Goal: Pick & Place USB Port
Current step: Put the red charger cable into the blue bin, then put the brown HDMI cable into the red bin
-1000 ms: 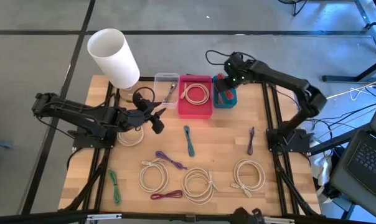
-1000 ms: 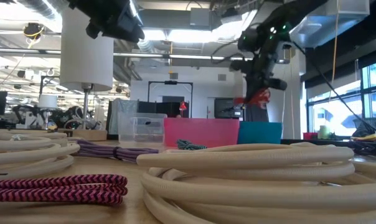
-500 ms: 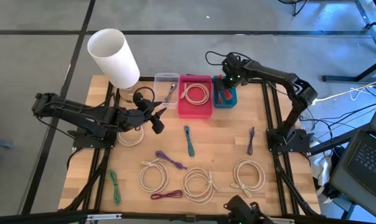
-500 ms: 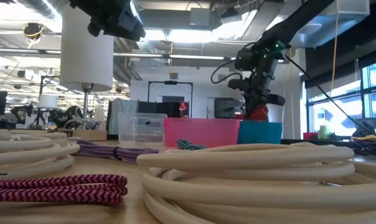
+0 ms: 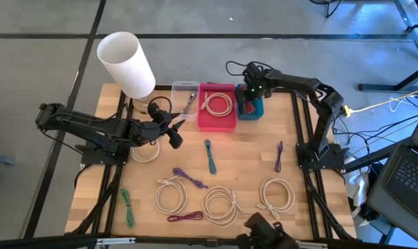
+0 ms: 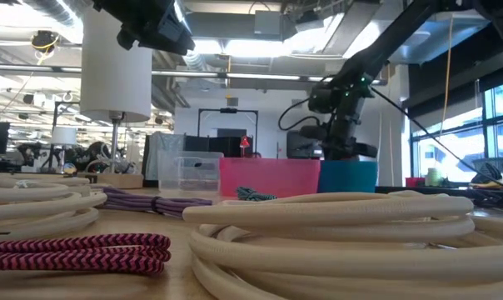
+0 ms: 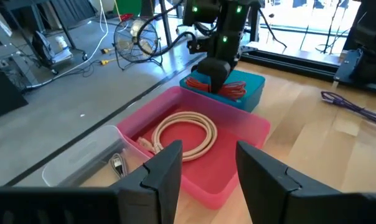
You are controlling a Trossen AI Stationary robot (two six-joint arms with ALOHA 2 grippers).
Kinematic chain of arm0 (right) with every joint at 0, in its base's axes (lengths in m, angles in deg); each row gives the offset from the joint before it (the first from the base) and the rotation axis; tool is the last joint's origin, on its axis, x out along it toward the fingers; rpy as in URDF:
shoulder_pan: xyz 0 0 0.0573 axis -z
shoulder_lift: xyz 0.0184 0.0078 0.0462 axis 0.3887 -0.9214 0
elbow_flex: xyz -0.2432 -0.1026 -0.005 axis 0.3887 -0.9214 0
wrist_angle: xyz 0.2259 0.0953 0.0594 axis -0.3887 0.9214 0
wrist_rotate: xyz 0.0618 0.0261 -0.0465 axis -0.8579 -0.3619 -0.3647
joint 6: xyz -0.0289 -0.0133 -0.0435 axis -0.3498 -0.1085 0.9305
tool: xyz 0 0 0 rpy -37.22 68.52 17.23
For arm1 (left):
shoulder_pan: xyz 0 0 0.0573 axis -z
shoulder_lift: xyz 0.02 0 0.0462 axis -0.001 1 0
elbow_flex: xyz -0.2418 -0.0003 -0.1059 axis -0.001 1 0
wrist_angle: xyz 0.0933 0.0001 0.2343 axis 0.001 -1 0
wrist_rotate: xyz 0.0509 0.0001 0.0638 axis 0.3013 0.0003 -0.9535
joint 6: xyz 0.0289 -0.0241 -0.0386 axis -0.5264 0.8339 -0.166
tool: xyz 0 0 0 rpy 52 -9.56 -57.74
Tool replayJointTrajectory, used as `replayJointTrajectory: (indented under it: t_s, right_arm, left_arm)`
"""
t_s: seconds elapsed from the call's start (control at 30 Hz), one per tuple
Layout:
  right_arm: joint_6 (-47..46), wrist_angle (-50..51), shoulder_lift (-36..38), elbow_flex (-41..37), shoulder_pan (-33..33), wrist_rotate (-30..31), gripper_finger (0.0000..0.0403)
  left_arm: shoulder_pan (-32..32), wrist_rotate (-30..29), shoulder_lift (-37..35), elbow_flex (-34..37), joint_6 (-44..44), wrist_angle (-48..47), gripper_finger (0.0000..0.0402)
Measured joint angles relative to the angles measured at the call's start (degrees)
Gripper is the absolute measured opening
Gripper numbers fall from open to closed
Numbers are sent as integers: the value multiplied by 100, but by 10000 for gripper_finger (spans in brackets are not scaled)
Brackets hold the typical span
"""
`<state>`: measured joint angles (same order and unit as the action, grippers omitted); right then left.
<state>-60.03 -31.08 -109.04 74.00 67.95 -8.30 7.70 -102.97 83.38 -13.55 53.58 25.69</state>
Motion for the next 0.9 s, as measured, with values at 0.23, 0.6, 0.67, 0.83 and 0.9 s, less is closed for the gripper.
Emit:
replayJointTrajectory:
  t_s: [0.23,0.6,0.67,0.83,0.9]
  right_arm:
    - [-3,-33,-333,-2,4,-106,25]
    - [-4,-30,-409,0,17,-107,67]
    - [-4,-13,-409,-2,17,-101,105]
    - [-1,-5,-330,-2,17,-84,183]
    - [5,46,-183,-2,17,-32,204]
  left_arm:
    - [-1,2,0,0,237,-1,143]
    - [0,300,0,0,252,22,143]
    - [2,304,0,0,251,22,143]
    - [0,304,0,0,241,21,143]
    - [-1,304,0,0,239,21,143]
